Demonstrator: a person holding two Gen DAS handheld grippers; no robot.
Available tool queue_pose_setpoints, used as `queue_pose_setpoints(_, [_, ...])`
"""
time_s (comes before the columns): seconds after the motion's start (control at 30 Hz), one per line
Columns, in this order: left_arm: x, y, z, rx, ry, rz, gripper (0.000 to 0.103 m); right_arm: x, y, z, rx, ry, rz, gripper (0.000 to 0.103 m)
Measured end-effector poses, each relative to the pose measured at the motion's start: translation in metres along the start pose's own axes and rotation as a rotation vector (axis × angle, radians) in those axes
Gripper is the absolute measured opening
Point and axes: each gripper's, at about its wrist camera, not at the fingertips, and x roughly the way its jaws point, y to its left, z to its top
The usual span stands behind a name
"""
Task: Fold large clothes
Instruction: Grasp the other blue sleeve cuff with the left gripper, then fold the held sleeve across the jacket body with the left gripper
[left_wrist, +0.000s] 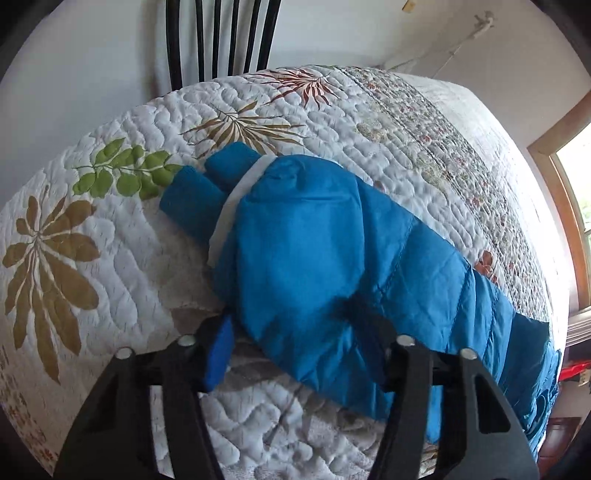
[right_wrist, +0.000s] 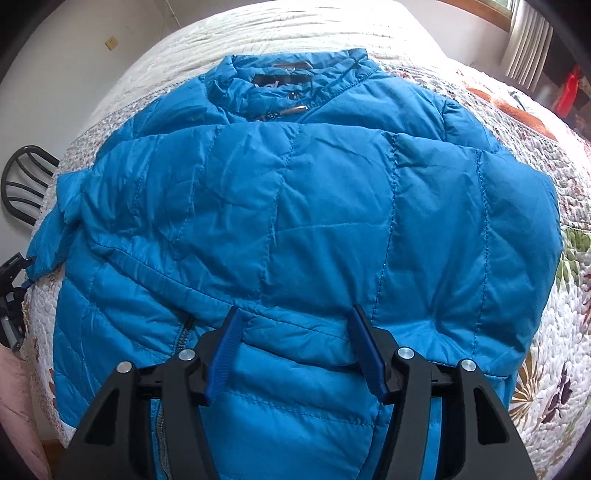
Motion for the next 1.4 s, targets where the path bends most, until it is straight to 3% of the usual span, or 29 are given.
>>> queue_pose_setpoints(0.2, [-0.005, -0.001, -0.002, 0.015, -0.009, -0.037, 0.018, 0.006, 0.006, 0.003, -0.012, 0.021, -0.043, 0.062])
queue_pose_setpoints(0.3, [-0.013, -0.006, -0.006, 0.025, -0.030, -0.048, 0.011, 0.007, 0.005, 0.003, -0.010, 0.022, -0.036, 0.062])
queue_pose_setpoints(0.5, [-0.064, -0.035, -0.024, 0.119, -0.152, -0.133, 0.008, -0.006, 0.003, 0.000, 0.001, -0.007, 0.005, 0.062])
queue_pose_setpoints(0.63, [-0.110, -0.077, -0.048, 0.236, -0.217, -0.238, 0.008, -0.019, 0.002, 0.001, 0.003, -0.032, 0.009, 0.062])
queue_pose_setpoints(0.77, [-0.140, -0.132, -0.084, 0.371, -0.231, -0.339, 0.008, -0.026, -0.001, 0.000, 0.008, -0.042, 0.006, 0.062])
queue_pose_setpoints(0.93, [-0.161, -0.208, -0.142, 0.542, -0.194, -0.474, 0.008, -0.033, -0.005, -0.005, 0.019, -0.056, 0.020, 0.062])
queue_pose_setpoints(1.1, [-0.152, -0.273, -0.198, 0.677, -0.126, -0.540, 0.008, -0.035, -0.012, -0.007, 0.028, -0.063, 0.024, 0.062])
queue_pose_setpoints(1.2, [-0.126, -0.301, -0.229, 0.729, -0.053, -0.528, 0.008, -0.033, -0.016, -0.009, 0.034, -0.057, 0.022, 0.062])
queue_pose_setpoints(1.4, [-0.055, -0.324, -0.265, 0.778, 0.096, -0.450, 0.009, -0.024, -0.020, -0.012, 0.042, -0.039, 0.025, 0.062])
